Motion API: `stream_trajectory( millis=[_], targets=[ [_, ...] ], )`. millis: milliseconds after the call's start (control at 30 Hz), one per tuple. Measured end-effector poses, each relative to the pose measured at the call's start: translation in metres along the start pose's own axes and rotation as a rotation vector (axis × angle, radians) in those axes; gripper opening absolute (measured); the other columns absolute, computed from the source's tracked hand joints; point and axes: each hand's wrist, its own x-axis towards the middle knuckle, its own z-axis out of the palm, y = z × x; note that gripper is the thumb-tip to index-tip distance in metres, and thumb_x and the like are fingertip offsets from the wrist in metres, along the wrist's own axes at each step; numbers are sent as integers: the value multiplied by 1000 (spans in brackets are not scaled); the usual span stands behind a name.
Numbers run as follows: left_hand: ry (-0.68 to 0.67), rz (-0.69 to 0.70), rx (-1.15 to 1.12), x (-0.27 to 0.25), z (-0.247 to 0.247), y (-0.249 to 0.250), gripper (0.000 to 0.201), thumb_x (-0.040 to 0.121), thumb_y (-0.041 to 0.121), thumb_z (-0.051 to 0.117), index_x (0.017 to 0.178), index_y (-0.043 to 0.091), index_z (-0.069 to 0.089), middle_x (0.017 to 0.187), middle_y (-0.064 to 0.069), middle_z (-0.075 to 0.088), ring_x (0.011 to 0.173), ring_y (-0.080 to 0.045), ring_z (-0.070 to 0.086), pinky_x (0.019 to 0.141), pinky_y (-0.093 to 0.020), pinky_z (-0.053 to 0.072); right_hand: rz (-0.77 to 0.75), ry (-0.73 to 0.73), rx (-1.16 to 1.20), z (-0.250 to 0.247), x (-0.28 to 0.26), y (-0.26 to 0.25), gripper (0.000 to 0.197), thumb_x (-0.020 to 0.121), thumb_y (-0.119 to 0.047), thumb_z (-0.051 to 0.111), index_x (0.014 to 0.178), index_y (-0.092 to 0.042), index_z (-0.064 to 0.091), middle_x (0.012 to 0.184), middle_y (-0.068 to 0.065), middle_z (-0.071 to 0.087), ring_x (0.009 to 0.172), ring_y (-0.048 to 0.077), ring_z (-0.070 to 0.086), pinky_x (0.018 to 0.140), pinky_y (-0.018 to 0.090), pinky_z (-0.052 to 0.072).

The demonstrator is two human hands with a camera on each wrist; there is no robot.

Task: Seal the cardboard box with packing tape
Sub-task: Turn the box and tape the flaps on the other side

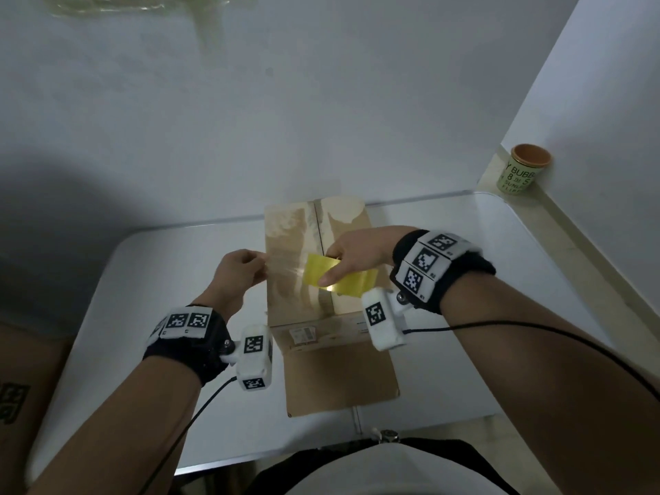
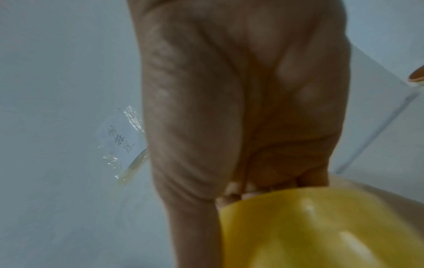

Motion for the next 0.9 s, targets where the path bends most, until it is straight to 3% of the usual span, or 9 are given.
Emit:
stream_trajectory(
  millis=[67,200,300,367,400,500,600,767,900],
  targets=[
    [51,-9,-64,1,-14,-5,13,95,7,57,83,3,59,76,-6,54,70,-14,55,78,-26,54,105,71,-176,-1,1,5,63,85,-60,54,117,-6,59,116,7,63,94,23,57,85,33,45],
    [-7,-51,-72,-8,-28,-26,13,96,8,57,83,5,58,74,-6,52,69,-13,54,82,-28,53,217,125,-217,-3,-1,14,70,83,-71,44,104,-7,62,101,6,63,85,22,57,77,32,43],
    [-29,-113,-97,-16,-30,-45,13,96,9,56,84,6,58,77,-5,53,72,-14,54,83,-28,52,251,-108,79,-3,-3,11,55,78,-70,54,90,-16,61,91,-1,59,87,21,58,97,42,45],
    [-32,-141,-148,-19,-34,-52,14,96,10,56,82,8,57,77,-4,52,73,-15,55,85,-28,51,284,-270,305,-1,-5,3,43,84,-47,62,106,-11,58,107,8,62,100,31,61,103,46,44],
    [-36,-145,-164,-21,-36,-54,14,96,11,56,82,9,57,77,-3,52,74,-15,55,86,-28,51,296,-311,255,2,-5,0,41,87,-40,62,111,-6,55,109,10,61,100,32,61,100,44,46],
    [-122,-164,-188,-29,-43,-58,12,95,14,59,84,11,57,78,-1,56,77,-14,57,92,-30,50,268,-238,-280,10,-4,-9,34,95,-34,54,73,-8,52,85,3,55,66,14,49,66,28,43],
    [-274,-206,-256,-38,-48,-65,14,93,15,61,79,11,60,78,-1,55,76,-13,57,96,-33,50,270,-132,-474,15,-3,-14,39,89,-45,59,82,-7,59,78,1,58,63,14,49,50,24,35],
    [-288,-288,-298,-48,-54,-81,15,94,15,59,81,12,66,77,1,60,73,-11,58,97,-38,50,319,-155,-513,39,13,-13,56,81,-60,61,106,-10,64,85,-2,57,67,14,50,65,28,48],
    [-315,-304,-233,-56,-58,-90,8,89,17,66,81,15,68,81,2,57,75,-12,54,97,-38,50,321,-151,-483,46,11,-26,51,85,-49,62,114,-6,61,98,5,62,89,24,58,81,34,48]
  ],
)
